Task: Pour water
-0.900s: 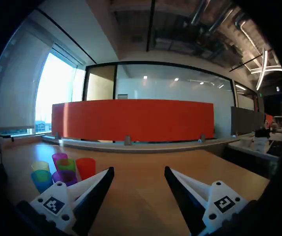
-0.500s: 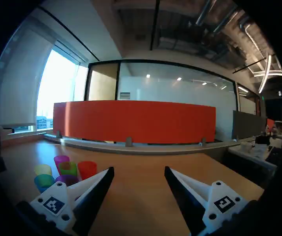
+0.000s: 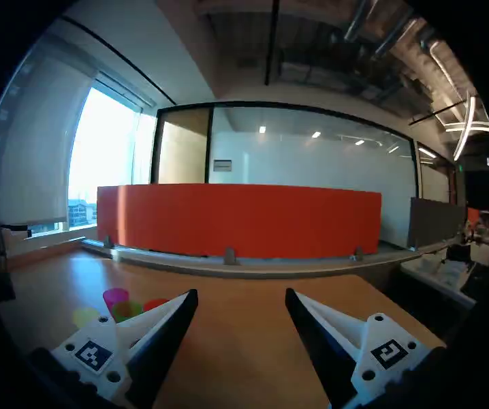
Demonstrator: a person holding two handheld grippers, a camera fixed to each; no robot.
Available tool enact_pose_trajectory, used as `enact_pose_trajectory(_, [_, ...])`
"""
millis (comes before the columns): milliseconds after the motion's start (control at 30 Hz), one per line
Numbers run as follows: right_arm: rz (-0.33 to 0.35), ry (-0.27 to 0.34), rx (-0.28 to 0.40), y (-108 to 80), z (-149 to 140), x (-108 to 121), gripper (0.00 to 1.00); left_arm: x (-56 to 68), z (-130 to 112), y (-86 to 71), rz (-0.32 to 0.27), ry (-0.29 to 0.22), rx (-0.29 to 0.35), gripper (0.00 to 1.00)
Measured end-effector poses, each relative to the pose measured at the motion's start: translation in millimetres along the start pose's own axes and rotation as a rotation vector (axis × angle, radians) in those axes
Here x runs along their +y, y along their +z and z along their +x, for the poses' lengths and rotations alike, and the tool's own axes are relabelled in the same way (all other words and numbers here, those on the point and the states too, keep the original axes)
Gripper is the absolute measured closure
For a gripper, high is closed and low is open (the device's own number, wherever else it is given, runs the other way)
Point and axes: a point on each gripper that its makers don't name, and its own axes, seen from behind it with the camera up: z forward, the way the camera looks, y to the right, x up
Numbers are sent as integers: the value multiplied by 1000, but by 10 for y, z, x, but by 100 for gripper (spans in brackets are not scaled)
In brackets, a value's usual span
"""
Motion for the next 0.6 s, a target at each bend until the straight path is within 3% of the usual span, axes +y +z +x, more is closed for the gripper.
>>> enact_pose_trajectory(300, [27,23,-8,67,298,-64,1,47,385,56,-31,14,12,15])
enact_pose_trajectory(600, [4,-4,-26,142,488,-3,1,78,606,113,-58,3,-6,15])
